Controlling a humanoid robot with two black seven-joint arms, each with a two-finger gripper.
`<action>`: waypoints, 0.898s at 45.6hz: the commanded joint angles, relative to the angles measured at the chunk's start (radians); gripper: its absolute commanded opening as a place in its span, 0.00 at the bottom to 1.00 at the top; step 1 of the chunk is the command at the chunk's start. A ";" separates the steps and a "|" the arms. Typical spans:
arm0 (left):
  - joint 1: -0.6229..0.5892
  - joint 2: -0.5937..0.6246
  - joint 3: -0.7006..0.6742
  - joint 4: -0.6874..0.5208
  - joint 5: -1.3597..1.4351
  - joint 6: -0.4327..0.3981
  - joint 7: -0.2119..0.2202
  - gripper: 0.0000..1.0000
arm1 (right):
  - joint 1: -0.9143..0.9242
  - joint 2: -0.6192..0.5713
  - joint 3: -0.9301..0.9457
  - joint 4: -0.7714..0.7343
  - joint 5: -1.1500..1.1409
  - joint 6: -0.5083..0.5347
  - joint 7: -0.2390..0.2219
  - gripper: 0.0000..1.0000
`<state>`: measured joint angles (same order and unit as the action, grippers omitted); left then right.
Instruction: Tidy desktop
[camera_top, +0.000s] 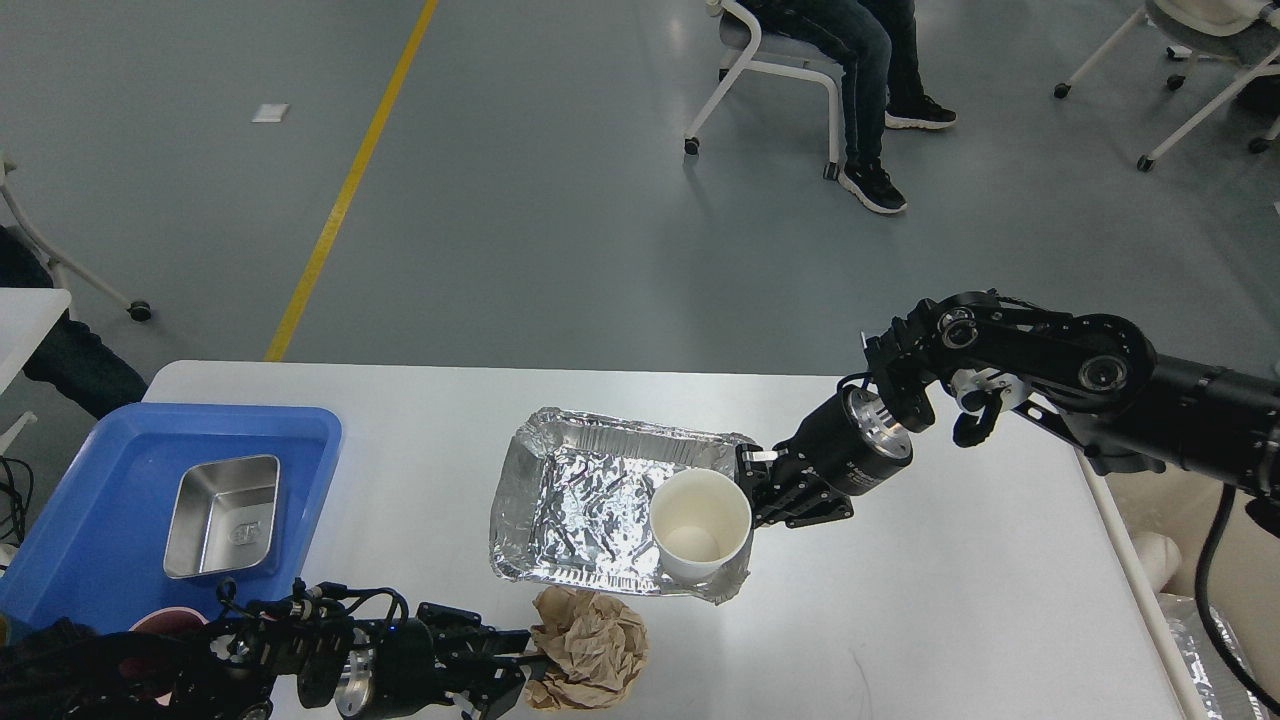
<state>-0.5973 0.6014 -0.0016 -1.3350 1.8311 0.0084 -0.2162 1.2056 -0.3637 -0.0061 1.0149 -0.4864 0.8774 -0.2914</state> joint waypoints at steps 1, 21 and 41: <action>-0.001 -0.018 0.000 0.031 0.000 -0.001 0.000 0.00 | 0.000 0.000 0.000 -0.001 -0.001 -0.002 0.000 0.00; 0.007 -0.032 0.000 0.031 0.007 0.001 -0.008 0.00 | 0.000 0.000 -0.002 -0.001 -0.001 -0.002 0.000 0.00; 0.004 0.069 -0.001 -0.095 0.011 0.002 -0.038 0.00 | -0.008 0.000 -0.003 0.001 -0.007 -0.003 0.000 0.00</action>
<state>-0.5921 0.6334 0.0016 -1.3993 1.8429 0.0104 -0.2496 1.2014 -0.3645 -0.0092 1.0143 -0.4889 0.8759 -0.2914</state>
